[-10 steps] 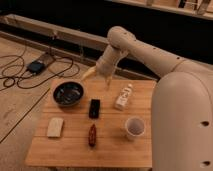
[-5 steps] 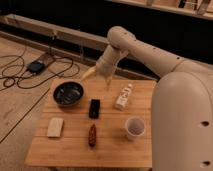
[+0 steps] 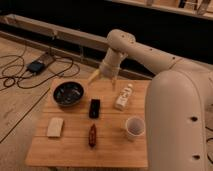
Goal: Place the bottle in the ceramic bowl
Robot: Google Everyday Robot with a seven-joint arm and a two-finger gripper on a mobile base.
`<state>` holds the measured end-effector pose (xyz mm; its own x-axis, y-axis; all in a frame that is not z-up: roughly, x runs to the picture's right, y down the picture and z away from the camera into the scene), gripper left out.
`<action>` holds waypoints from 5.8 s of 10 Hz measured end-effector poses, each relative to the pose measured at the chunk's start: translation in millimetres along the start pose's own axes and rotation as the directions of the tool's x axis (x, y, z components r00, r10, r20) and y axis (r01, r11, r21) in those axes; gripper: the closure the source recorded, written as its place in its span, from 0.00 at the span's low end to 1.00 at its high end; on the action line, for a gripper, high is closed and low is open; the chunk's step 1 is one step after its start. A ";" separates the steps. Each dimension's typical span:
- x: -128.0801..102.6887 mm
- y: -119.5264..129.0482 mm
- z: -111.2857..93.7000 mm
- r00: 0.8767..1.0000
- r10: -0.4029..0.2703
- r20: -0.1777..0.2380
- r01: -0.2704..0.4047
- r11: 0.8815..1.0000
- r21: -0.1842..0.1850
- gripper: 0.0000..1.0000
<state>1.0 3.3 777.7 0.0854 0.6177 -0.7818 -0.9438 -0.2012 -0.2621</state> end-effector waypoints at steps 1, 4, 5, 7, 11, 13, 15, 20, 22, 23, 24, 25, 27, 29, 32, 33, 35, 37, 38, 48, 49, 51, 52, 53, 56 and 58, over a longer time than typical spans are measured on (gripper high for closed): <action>-12.4 -27.3 10.1 0.999 0.025 0.022 -0.026 0.997 0.072 0.20; -39.2 -79.9 36.6 0.993 0.086 0.080 -0.100 0.977 0.190 0.20; -46.0 -87.5 40.8 0.989 0.103 0.103 -0.122 0.973 0.194 0.20; -53.4 -100.1 47.0 0.982 0.129 0.138 -0.155 0.968 0.200 0.20; -58.4 -128.3 58.7 0.966 0.177 0.189 -0.213 0.958 0.190 0.20; -61.1 -140.3 66.7 0.957 0.200 0.209 -0.239 0.954 0.181 0.20; -64.7 -152.0 79.2 0.949 0.224 0.220 -0.264 0.948 0.175 0.20; -75.1 -173.7 97.7 0.943 0.245 0.223 -0.289 0.938 0.189 0.31; -77.1 -179.6 98.5 0.943 0.249 0.219 -0.293 0.935 0.199 0.55; -77.3 -181.2 98.0 0.943 0.251 0.219 -0.296 0.934 0.201 0.63; -77.4 -181.4 96.0 0.942 0.253 0.219 -0.298 0.933 0.201 0.74; -77.7 -179.3 91.3 0.942 0.251 0.223 -0.296 0.934 0.199 0.84; -77.4 -169.9 79.4 0.946 0.231 0.226 -0.276 0.941 0.195 0.98; -78.2 -141.3 61.3 0.959 0.171 0.228 -0.214 0.960 0.181 1.00; -80.2 -83.4 42.5 0.973 0.028 0.229 -0.068 0.983 0.169 1.00; -80.2 -67.9 39.1 0.973 -0.015 0.229 -0.024 0.986 0.167 1.00; -79.7 -24.0 32.1 0.965 -0.132 0.226 0.098 0.983 0.155 1.00; -72.5 26.5 13.2 0.948 -0.228 0.222 0.200 0.969 0.143 1.00; -66.9 61.5 2.2 0.932 -0.290 0.216 0.265 0.954 0.139 1.00; -9.1 263.9 -81.5 0.745 -0.628 0.225 0.618 0.777 0.119 1.00; -10.1 262.1 -80.1 0.747 -0.627 0.222 0.617 0.778 0.121 0.99; -10.7 259.1 -80.9 0.749 -0.623 0.223 0.613 0.781 0.121 0.84; -10.2 260.9 -80.7 0.748 -0.625 0.223 0.615 0.779 0.121 0.72; -10.4 260.8 -80.2 0.748 -0.625 0.222 0.615 0.779 0.121 0.64; -10.6 260.3 -79.4 0.749 -0.625 0.221 0.615 0.780 0.121 0.34; -15.2 256.8 -75.3 0.742 -0.635 0.214 0.621 0.772 0.136 0.20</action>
<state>-218.6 -115.0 679.7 0.5944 0.7491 -0.2924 -0.7187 0.3317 -0.6111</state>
